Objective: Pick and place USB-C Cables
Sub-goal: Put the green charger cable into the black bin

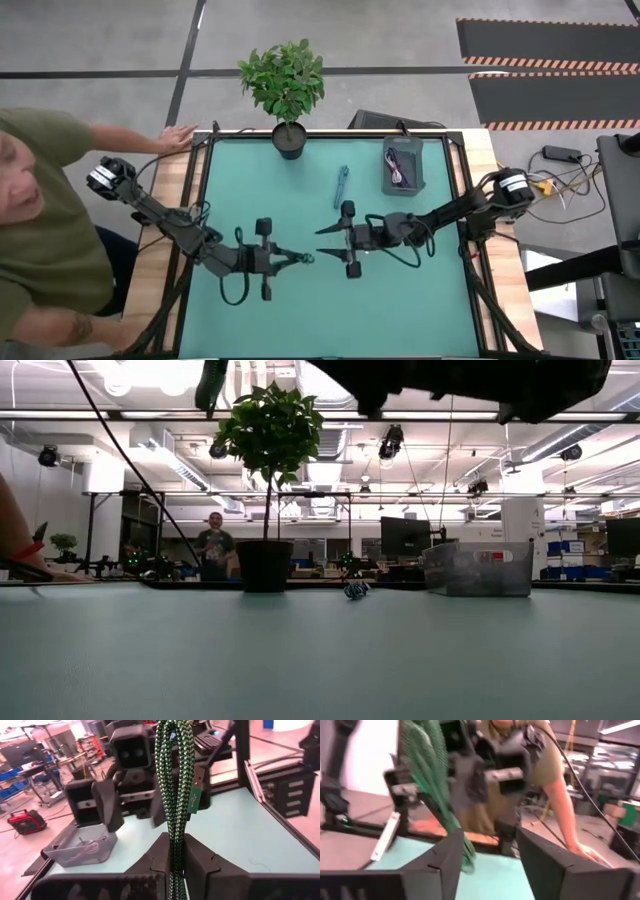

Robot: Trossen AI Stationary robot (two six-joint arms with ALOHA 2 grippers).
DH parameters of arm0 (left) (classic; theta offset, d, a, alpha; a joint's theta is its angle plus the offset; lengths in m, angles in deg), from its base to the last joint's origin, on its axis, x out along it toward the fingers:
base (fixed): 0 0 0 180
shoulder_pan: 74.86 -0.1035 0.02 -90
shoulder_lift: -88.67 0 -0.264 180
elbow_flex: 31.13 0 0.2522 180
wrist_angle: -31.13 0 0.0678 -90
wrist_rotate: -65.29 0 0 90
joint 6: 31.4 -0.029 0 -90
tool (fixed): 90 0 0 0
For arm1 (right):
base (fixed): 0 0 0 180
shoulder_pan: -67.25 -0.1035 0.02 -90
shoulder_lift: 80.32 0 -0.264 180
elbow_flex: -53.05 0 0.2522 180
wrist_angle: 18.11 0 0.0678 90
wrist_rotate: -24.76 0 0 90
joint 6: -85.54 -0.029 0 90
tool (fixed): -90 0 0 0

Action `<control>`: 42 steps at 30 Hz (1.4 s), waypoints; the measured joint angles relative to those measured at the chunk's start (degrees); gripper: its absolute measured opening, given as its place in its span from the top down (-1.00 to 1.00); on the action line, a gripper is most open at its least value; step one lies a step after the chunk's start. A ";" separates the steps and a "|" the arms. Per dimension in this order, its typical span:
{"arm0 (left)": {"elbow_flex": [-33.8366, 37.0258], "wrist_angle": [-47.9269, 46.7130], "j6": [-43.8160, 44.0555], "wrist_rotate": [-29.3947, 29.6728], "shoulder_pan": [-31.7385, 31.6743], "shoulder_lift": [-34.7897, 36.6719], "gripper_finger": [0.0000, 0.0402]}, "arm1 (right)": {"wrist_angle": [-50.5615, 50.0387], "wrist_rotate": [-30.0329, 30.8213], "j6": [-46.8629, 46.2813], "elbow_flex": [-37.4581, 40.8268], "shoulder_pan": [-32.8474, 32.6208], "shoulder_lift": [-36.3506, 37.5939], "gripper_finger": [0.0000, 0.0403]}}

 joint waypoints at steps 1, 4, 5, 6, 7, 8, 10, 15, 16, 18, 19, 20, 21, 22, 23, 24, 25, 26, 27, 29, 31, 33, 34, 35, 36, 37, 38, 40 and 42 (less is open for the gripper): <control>0.00 0.22 0.01 0.00 -0.40 0.00 0.92 | 0.12 -0.74 -0.26 -0.55 0.00 0.06 0.06; 0.00 0.44 0.04 0.01 -1.83 0.00 0.92 | -0.06 -2.08 -0.54 -2.27 -0.02 -0.09 -0.01; 0.00 0.46 0.06 0.01 -2.36 0.00 0.92 | 0.05 -2.12 -0.28 -3.03 -0.16 -0.67 -0.03; 0.00 0.49 0.11 0.03 -2.79 0.00 0.92 | 0.03 -2.18 0.16 -3.53 -0.18 -1.06 -0.04; 0.00 0.52 0.12 0.03 -3.23 0.00 0.92 | -0.24 -2.17 0.77 -3.77 -0.24 -1.42 -0.04; 0.00 0.54 0.13 0.05 -3.65 0.00 0.92 | -0.41 -2.19 1.26 -4.31 -0.24 -1.89 -0.05; 0.00 0.56 0.15 0.07 -4.24 0.00 0.92 | -0.57 -2.19 1.77 -5.17 -0.24 -2.08 -0.05; 0.00 1.22 0.06 0.05 -5.04 0.00 0.92 | -0.31 -2.09 2.75 -7.51 -0.24 -1.84 -0.02; 0.00 1.45 0.04 0.05 -5.22 -0.03 0.92 | -0.76 -2.07 3.20 -7.83 -0.24 -1.84 -0.01; 0.00 1.94 0.00 0.05 -5.30 -0.07 0.92 | -1.99 -2.01 3.58 -8.54 -0.22 -1.88 0.04; 0.00 2.29 -0.05 0.05 -5.47 -0.08 0.92 | -2.25 -2.01 3.50 -8.85 -0.09 -1.90 0.06; 0.00 3.17 -0.06 0.04 -5.64 -0.09 0.92 | -2.27 -2.01 3.30 -9.03 -0.01 -1.90 0.10; 0.00 3.93 -0.03 0.01 -5.86 -0.09 0.92 | -2.28 -2.02 3.35 -9.26 0.00 -1.90 0.14; 0.00 4.13 -0.10 0.03 -6.12 -0.08 0.92 | -2.21 -1.97 3.62 -9.44 0.01 -1.90 0.18; 0.00 4.24 -0.20 -0.01 -6.35 -0.08 0.92 | -2.16 -1.81 3.88 -9.52 0.02 -1.90 0.23; 0.00 4.19 -0.34 -0.01 -6.42 -0.09 0.92 | -2.25 -1.77 3.93 -9.64 0.05 -1.90 0.29; 0.00 4.11 -0.52 -0.01 -6.49 -0.09 0.92 | -2.38 -1.76 3.89 -9.90 0.11 -1.90 0.36; 0.00 4.36 -0.68 -0.05 -6.53 -0.09 0.92 | -2.31 -1.71 3.86 -10.01 0.13 -1.90 0.43; 0.00 4.58 -0.82 -0.17 -6.63 -0.09 0.92 | -2.31 -1.65 3.86 -10.12 0.14 -1.90 0.51; 0.00 4.79 -1.14 -0.16 -6.64 -0.09 0.92 | -2.91 -1.60 3.87 -10.42 0.17 -1.90 0.67; 0.00 4.38 -1.49 -0.10 -6.64 -0.09 0.92 | -4.00 -1.40 3.89 -10.62 0.18 -1.90 0.82; 0.00 4.24 -1.61 -0.12 -6.64 -0.09 0.92 | -4.23 -1.38 3.89 -10.64 0.17 -1.90 0.88; 0.00 4.26 -1.66 -0.10 -6.64 -0.09 0.92 | -4.28 -1.37 3.87 -10.65 0.17 -1.90 0.88; 0.00 4.29 -1.79 -0.10 -6.64 -0.09 0.92 | -4.29 -1.38 3.80 -10.67 0.17 -1.90 0.88; 0.00 4.33 -1.95 -0.09 -6.64 -0.09 0.92 | -4.33 -1.38 3.70 -10.67 0.17 -1.90 0.87; 0.00 4.33 -1.99 -0.10 -6.64 -0.09 0.92 | -4.43 -1.38 3.57 -10.67 0.17 -1.90 0.86; 0.00 4.34 -1.99 -0.10 -6.64 -0.09 0.92 | -4.50 -1.38 3.38 -10.67 0.17 -1.88 0.86; 0.00 4.37 -2.00 -0.10 -6.66 -0.09 0.91 | -4.60 -1.38 3.37 -10.67 0.17 -1.88 0.86; 0.01 4.37 -2.15 -0.10 -6.66 -0.11 0.86 | -4.89 -1.41 3.31 -10.69 0.17 -1.88 0.86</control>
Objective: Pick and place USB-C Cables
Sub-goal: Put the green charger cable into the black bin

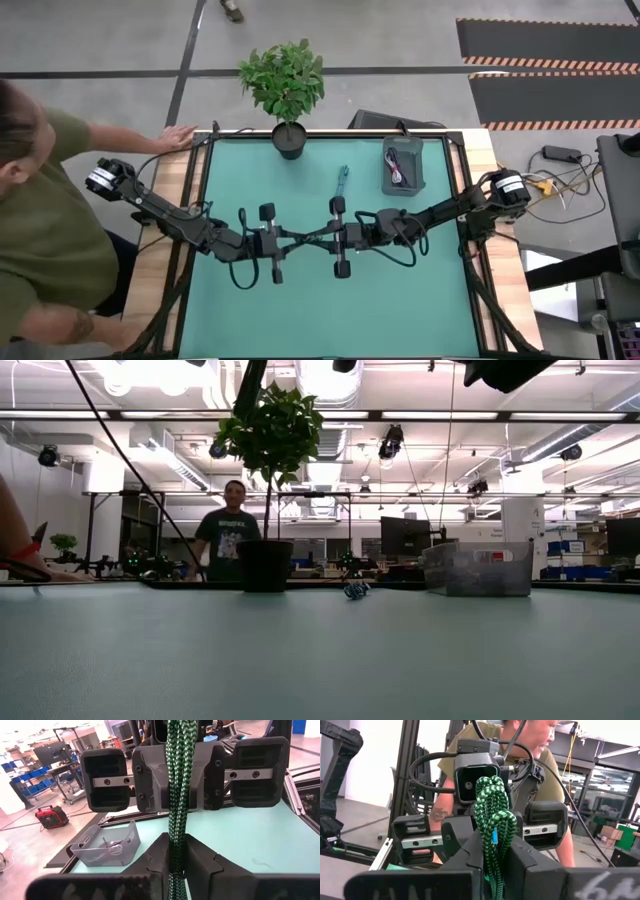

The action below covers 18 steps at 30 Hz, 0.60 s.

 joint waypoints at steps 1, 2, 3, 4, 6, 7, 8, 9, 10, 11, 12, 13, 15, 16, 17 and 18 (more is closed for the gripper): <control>0.01 -0.02 -0.22 0.00 0.00 -0.02 0.82 | -0.21 -0.03 -0.08 0.00 0.00 0.00 0.86; 0.01 0.09 -0.75 -0.02 0.00 -0.02 0.78 | -0.59 -0.07 -0.08 0.00 0.00 0.00 0.86; 0.01 0.15 -1.05 -0.03 0.00 -0.02 0.73 | -0.84 -0.08 -0.06 0.00 0.00 0.01 0.86; 0.01 0.25 -1.17 -0.02 0.00 -0.02 0.67 | -1.22 -0.12 -0.06 0.00 0.00 0.02 0.86; 0.01 0.25 -1.24 0.07 -0.01 -0.02 0.55 | -1.82 -0.18 -0.08 0.00 0.00 0.01 0.86; 0.01 0.18 -1.34 0.13 -0.02 -0.02 0.49 | -2.10 -0.21 -0.08 0.00 0.00 0.02 0.86; 0.01 0.01 -1.39 0.19 -0.02 -0.02 0.42 | -2.45 -0.25 -0.06 0.00 0.00 0.02 0.86; 0.01 -0.26 -1.42 0.24 -0.02 -0.02 0.36 | -2.83 -0.34 -0.07 0.00 -0.02 0.04 0.86; 0.01 -0.41 -1.46 0.28 -0.04 -0.02 0.29 | -3.21 -0.40 -0.14 0.00 -0.02 0.10 0.86; 0.01 -0.53 -1.52 0.31 -0.04 -0.02 0.22 | -3.68 -0.41 -0.44 0.00 -0.02 0.25 0.86; 0.01 -0.91 -1.62 0.29 -0.06 0.03 0.16 | -4.39 -0.38 -0.73 0.00 -0.04 0.48 0.87; -0.03 -1.97 -2.15 0.28 -0.07 0.24 0.10 | -5.48 -0.37 -1.12 0.00 -0.04 0.83 0.87; -0.06 -5.33 -2.43 0.44 -0.07 0.88 -0.01 | -8.69 -0.34 -1.61 0.06 0.11 1.85 0.87; -0.06 -6.40 -2.40 0.43 -0.07 1.01 -0.05 | -10.45 0.01 -1.63 0.09 0.23 2.42 0.87; -0.08 -7.69 -2.41 0.42 -0.07 1.20 -0.08 | -12.02 0.49 -2.00 0.07 0.35 3.05 0.87; -0.08 -9.13 -2.42 0.42 -0.07 1.58 -0.11 | -14.07 1.69 -2.54 -0.09 0.41 3.81 0.87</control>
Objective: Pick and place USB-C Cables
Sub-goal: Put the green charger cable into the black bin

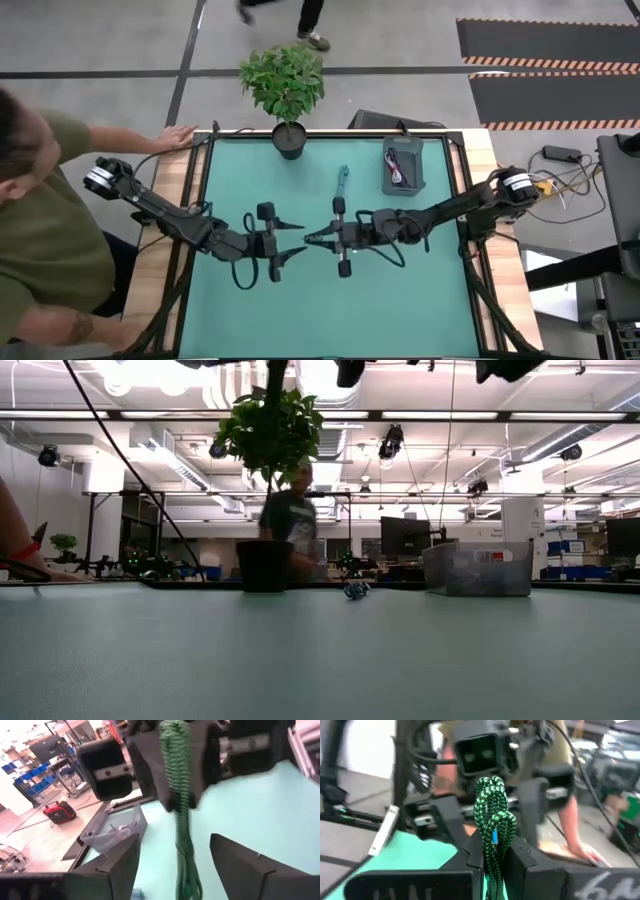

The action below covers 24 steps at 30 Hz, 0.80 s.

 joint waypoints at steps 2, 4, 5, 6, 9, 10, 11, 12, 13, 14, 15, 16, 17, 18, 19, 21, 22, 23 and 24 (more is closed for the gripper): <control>-0.13 -2.01 -0.05 0.00 0.00 0.83 -0.15 | -5.86 1.36 -1.42 -1.25 0.32 1.38 0.87; -0.16 -4.25 -0.03 0.00 0.02 2.15 -0.16 | -13.72 1.64 -2.95 -3.11 0.68 2.70 0.87; -0.11 -4.91 0.01 0.00 0.00 2.68 -0.17 | -17.62 1.78 -4.08 -4.27 0.74 2.99 0.87; -0.09 -5.21 0.04 0.00 0.00 3.13 -0.17 | -21.68 1.78 -4.78 -5.67 0.97 3.19 0.87; -0.03 -5.70 0.03 -0.02 0.00 3.99 -0.17 | -35.89 1.77 -6.02 -10.39 0.99 3.43 0.87; -0.02 -5.72 -0.01 -0.02 0.00 4.10 -0.17 | -40.91 1.76 -6.08 -12.16 0.97 3.43 0.87; -0.02 -5.84 -0.11 0.00 0.00 4.19 -0.17 | -45.71 1.75 -6.61 -13.81 0.97 3.43 0.86; -0.02 -6.30 -0.29 -0.02 0.00 4.22 -0.17 | -49.84 1.75 -7.39 -15.30 0.97 3.42 0.86; -0.04 -7.29 -0.45 -0.02 0.00 4.37 -0.17 | -54.21 1.71 -8.68 -16.94 0.95 3.41 0.86; -0.04 -8.26 -0.52 -0.02 0.00 4.50 -0.17 | -58.72 1.67 -9.97 -18.45 0.99 3.41 0.86; -0.04 -8.48 -0.53 -0.02 0.00 4.61 -0.17 | -63.16 1.62 -11.14 -19.86 1.20 3.41 0.86; -0.04 -8.92 -0.55 0.03 0.00 4.82 -0.17 | -67.44 1.64 -12.53 -21.37 1.44 3.41 0.86; -0.04 -9.61 -0.61 0.32 0.00 5.05 -0.17 | -71.28 1.71 -14.21 -22.68 1.78 3.41 0.86; -0.04 -9.84 -0.58 0.80 0.00 5.19 -0.17 | -74.69 1.76 -15.92 -23.87 2.19 3.41 0.86; -0.08 -10.28 -0.59 0.98 0.00 5.36 -0.17 | -77.97 1.81 -17.56 -24.95 2.71 3.41 0.86; -0.07 -10.86 -0.67 1.52 0.00 5.74 -0.17 | -83.81 2.33 -21.13 -26.70 4.04 3.41 0.86; -0.07 -10.64 -1.27 2.09 0.00 5.85 -0.17 | -86.39 2.65 -23.11 -27.42 4.96 3.40 0.86; -0.07 -10.64 -1.84 2.66 0.00 5.98 -0.17 | -88.86 2.63 -25.40 -27.96 5.98 3.38 0.86; -0.07 -10.62 -2.60 3.24 0.00 6.07 -0.17 | -91.22 2.65 -27.94 -28.42 7.11 3.38 0.86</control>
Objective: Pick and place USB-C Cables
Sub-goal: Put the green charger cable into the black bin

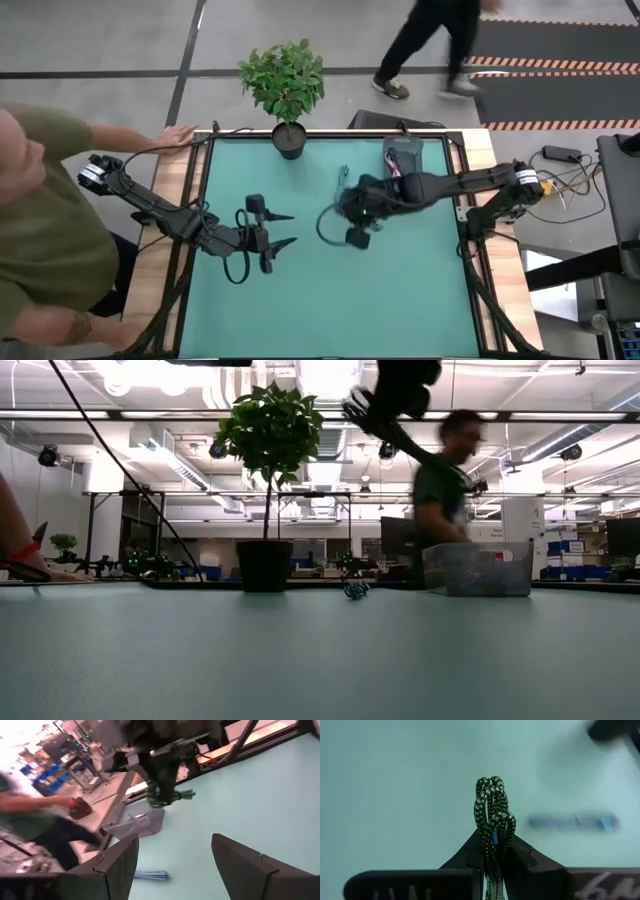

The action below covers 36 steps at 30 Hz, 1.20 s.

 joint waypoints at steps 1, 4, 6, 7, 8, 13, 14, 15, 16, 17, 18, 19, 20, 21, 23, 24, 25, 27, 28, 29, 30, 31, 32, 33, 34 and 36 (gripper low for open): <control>0.00 0.08 -0.64 0.70 0.00 0.00 -0.17 | -2.20 0.02 -2.64 -0.41 1.12 0.00 0.86; 0.00 0.08 -2.18 3.09 -0.02 0.00 -0.17 | -6.76 0.11 -10.71 -1.41 4.60 -0.02 0.86; 0.00 0.12 -2.40 4.39 -0.07 -0.02 -0.17 | -9.18 0.06 -15.28 -2.07 6.98 -0.02 0.86; 0.00 0.12 -2.53 5.08 -0.13 -0.02 -0.17 | -10.54 0.06 -16.35 -2.46 8.23 -0.02 0.86; 0.00 0.11 -3.11 5.43 -0.13 -0.04 -0.17 | -11.68 0.04 -16.59 -2.69 9.61 -0.02 0.86; 0.00 0.10 -3.90 5.62 -0.17 -0.07 -0.17 | -19.81 0.07 -17.09 -3.10 19.35 -0.02 0.86; 0.00 0.09 -3.92 5.62 -0.16 -0.07 -0.17 | -21.35 0.09 -17.06 -3.09 21.69 -0.02 0.86; 0.00 0.08 -3.94 5.62 -0.17 -0.07 -0.17 | -22.75 0.09 -17.02 -3.08 24.09 -0.02 0.86; 0.00 0.08 -3.94 5.62 -0.17 -0.07 -0.17 | -23.70 0.00 -16.98 -3.06 26.55 -0.02 0.86; 0.00 0.08 -3.94 5.62 -0.17 -0.07 -0.17 | -24.05 -0.40 -16.92 -3.00 29.18 -0.02 0.86; 0.00 0.08 -3.94 5.64 -0.17 -0.07 -0.17 | -24.01 -1.29 -16.91 -2.87 31.83 -0.02 0.86; 0.00 0.08 -3.94 5.64 -0.16 -0.07 -0.17 | -23.97 -2.47 -16.92 -2.78 34.58 -0.03 0.86; 0.00 0.06 -3.94 5.64 -0.17 -0.07 -0.17 | -23.94 -3.77 -16.91 -2.71 37.28 -0.08 0.86; 0.02 0.04 -3.94 5.63 -0.17 -0.07 -0.17 | -23.79 -4.88 -16.95 -2.61 39.99 -0.26 0.86; 0.02 0.04 -3.85 5.62 -0.17 -0.05 -0.17 | -23.73 -6.99 -17.32 -2.33 44.71 -0.79 0.86; 0.02 0.03 -3.77 5.64 -0.17 -0.05 -0.17 | -23.86 -8.49 -17.75 -2.06 46.87 -1.20 0.86; 0.02 0.03 -3.54 5.63 -0.15 -0.07 -0.17 | -24.01 -10.12 -17.94 -1.84 48.72 -1.63 0.86; 0.02 0.03 -3.45 5.64 -0.15 -0.04 -0.17 | -24.03 -12.72 -18.88 -1.48 51.69 -2.50 0.86; 0.02 0.03 -3.42 5.64 -0.15 -0.04 -0.17 | -24.04 -13.32 -19.36 -1.37 52.75 -2.89 0.86; 0.04 0.01 -3.42 5.64 -0.15 -0.05 -0.17 | -24.02 -13.52 -19.72 -1.29 53.60 -3.20 0.86; 0.04 0.02 -3.40 5.64 -0.15 -0.05 -0.17 | -24.02 -13.51 -20.11 -1.21 54.20 -3.54 0.86; 0.04 0.01 -3.39 5.64 -0.15 -0.04 -0.17 | -24.02 -13.51 -20.80 -1.20 54.66 -3.98 0.86; 0.05 0.01 -3.42 5.64 -0.15 -0.04 -0.17 | -24.00 -13.49 -21.26 -1.18 55.00 -4.40 0.86; 0.09 0.00 -3.40 5.64 -0.15 -0.04 -0.17 | -23.97 -13.47 -21.94 -1.09 55.38 -4.82 0.86; 0.09 -0.05 -3.39 5.64 -0.15 -0.04 -0.17 | -24.02 -13.28 -22.71 -1.05 55.62 -5.19 0.86; 0.11 -0.07 -3.39 5.64 -0.15 -0.04 -0.17 | -24.01 -12.10 -23.82 -1.02 56.10 -5.73 0.86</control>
